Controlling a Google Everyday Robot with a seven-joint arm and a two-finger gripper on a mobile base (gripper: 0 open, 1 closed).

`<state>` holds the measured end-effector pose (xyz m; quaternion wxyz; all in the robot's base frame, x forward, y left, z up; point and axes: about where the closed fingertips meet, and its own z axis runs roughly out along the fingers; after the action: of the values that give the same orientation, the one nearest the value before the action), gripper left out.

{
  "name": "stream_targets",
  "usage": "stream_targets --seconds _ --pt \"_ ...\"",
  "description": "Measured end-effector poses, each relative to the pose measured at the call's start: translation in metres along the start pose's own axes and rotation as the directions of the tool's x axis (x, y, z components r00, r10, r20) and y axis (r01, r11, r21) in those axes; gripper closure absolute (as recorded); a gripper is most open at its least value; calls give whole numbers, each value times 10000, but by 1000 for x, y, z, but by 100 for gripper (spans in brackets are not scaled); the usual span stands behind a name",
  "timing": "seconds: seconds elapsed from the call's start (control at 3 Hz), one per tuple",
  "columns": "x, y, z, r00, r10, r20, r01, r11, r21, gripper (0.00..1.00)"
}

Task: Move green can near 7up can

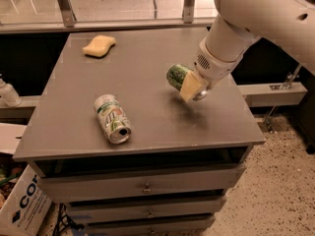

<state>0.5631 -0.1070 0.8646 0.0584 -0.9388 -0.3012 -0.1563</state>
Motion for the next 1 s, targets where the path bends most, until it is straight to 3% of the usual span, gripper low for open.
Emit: stream_targets --seconds 0.33,0.67,1.0 --pt "-24 -24 0 9933 -1107 323 1084 9919 666 100" --pt "-42 -53 7 9770 -2093 411 2012 9682 1488 100" --pt "-53 -86 14 9550 -2951 279 2808 9308 2339 100"
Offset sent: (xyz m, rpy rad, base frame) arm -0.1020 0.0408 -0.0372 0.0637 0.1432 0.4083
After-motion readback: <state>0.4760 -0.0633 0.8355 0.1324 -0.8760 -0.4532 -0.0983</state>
